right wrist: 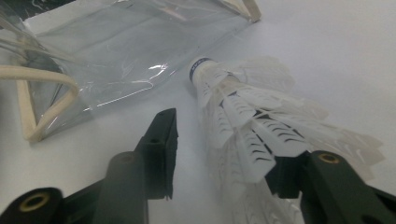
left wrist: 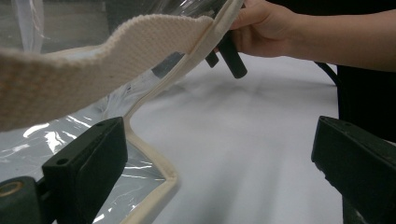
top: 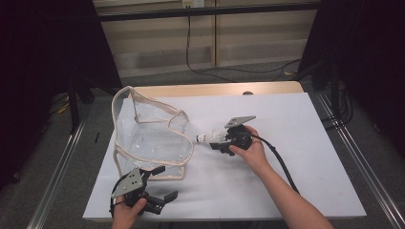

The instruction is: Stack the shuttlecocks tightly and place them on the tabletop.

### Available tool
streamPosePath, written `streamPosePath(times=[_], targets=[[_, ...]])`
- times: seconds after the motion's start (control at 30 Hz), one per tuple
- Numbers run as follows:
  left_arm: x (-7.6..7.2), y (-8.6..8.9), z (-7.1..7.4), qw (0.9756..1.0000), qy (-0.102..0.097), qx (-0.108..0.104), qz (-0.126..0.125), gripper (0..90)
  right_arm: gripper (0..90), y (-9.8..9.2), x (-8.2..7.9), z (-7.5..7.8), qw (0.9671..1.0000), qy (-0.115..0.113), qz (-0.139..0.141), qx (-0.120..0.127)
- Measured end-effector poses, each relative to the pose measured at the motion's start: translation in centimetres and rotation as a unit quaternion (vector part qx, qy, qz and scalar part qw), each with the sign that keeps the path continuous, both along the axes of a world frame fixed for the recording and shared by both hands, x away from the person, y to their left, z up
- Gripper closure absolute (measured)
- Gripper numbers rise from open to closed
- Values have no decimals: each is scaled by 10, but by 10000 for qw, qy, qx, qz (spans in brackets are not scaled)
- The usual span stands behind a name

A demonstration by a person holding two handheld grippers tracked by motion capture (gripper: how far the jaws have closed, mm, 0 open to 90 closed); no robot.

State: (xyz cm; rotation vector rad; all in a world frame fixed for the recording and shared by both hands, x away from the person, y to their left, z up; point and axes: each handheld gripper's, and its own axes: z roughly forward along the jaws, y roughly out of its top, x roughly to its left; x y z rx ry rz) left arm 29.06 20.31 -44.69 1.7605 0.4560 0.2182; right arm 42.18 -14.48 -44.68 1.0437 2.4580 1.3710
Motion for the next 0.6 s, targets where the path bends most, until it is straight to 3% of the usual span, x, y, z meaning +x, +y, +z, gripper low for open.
streamPosePath(times=[0.4,0.6], targets=[[0,0,0,10000,14,-8,5,38,547,11,3,-5,9997,-54,-94,-201],[1,0,-1,10000,18,-30,-1,38,589,11,6,-7,9996,-84,-206,-173]])
